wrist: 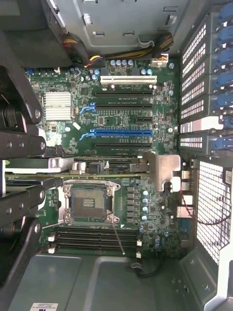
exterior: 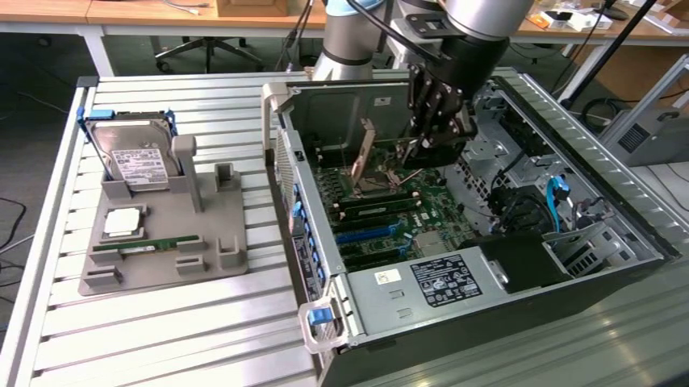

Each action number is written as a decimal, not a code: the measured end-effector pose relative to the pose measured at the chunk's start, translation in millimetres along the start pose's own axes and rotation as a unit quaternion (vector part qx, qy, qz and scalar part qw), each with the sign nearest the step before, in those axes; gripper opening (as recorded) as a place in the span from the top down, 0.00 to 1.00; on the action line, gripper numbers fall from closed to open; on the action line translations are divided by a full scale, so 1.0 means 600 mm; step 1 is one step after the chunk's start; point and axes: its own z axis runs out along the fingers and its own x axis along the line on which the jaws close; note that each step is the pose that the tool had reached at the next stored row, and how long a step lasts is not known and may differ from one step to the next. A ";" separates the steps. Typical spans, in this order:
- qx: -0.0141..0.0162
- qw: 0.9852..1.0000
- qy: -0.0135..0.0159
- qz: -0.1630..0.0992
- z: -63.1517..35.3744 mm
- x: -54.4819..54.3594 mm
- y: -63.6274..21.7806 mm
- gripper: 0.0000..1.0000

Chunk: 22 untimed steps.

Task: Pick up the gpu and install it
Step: 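Insert the gpu into the slot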

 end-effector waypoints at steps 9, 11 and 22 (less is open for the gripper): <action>0.000 1.000 0.000 0.000 0.000 0.008 0.000 0.73; 0.000 1.000 0.000 0.000 0.000 0.009 0.000 0.73; 0.000 1.000 0.000 0.000 0.000 0.016 0.000 0.73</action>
